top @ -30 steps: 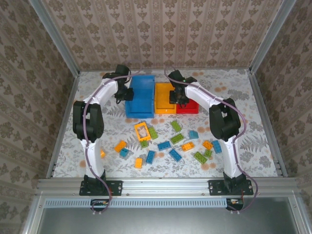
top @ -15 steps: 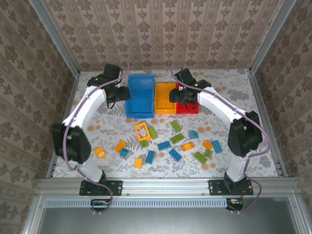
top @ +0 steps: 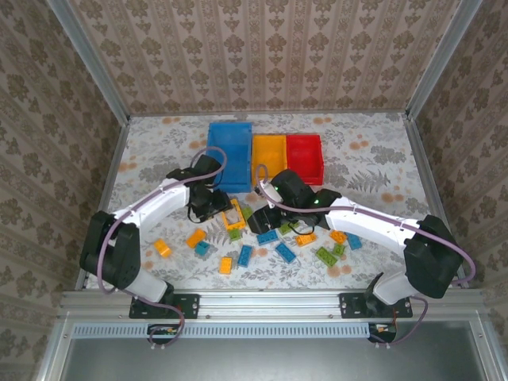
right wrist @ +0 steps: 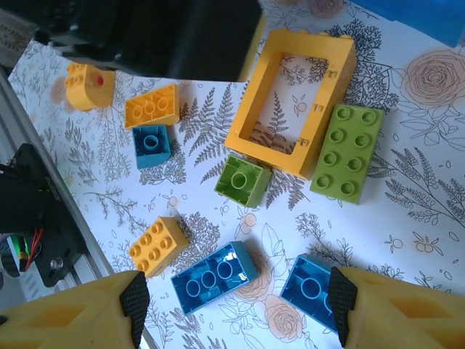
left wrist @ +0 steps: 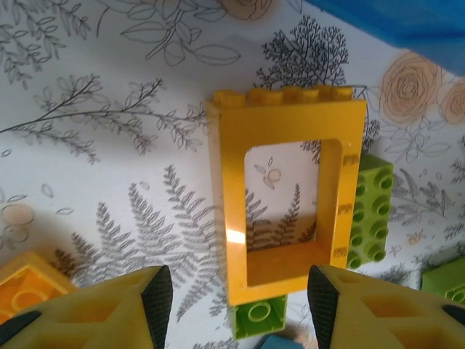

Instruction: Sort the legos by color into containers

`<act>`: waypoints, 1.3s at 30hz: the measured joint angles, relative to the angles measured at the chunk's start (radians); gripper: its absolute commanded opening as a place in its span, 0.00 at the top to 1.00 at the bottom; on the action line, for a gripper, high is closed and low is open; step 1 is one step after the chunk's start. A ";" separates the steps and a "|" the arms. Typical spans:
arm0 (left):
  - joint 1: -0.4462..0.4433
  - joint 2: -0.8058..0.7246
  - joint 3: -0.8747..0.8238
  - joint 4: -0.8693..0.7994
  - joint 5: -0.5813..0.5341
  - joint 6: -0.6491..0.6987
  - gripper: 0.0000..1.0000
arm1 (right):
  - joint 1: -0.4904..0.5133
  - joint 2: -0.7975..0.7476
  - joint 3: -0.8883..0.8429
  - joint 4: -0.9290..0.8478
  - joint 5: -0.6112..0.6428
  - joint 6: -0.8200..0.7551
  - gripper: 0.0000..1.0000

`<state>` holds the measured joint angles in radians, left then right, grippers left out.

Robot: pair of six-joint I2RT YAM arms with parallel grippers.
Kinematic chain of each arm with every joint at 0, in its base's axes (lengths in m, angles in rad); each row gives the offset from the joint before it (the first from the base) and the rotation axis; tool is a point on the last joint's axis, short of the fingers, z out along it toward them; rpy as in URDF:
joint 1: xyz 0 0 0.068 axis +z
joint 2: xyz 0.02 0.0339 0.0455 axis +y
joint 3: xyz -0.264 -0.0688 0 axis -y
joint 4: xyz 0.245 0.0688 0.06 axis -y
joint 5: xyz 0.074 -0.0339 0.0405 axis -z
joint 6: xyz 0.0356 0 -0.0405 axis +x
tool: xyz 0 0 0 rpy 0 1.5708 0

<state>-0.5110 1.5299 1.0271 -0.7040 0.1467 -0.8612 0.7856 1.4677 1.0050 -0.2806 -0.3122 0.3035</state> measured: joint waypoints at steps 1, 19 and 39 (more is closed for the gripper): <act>0.000 0.013 0.000 0.011 0.000 -0.003 0.47 | -0.002 0.000 0.000 0.010 -0.002 -0.006 0.31; -0.029 0.138 -0.007 0.078 -0.046 -0.006 0.75 | -0.003 0.000 0.000 0.023 -0.003 -0.019 0.32; -0.104 0.042 0.101 -0.051 -0.238 0.044 0.86 | -0.032 -0.054 0.000 0.022 0.031 -0.024 0.33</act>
<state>-0.6147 1.5719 1.1286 -0.7551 -0.0914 -0.8169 0.7536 1.4136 1.0050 -0.2588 -0.2813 0.2790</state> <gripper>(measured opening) 0.147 0.676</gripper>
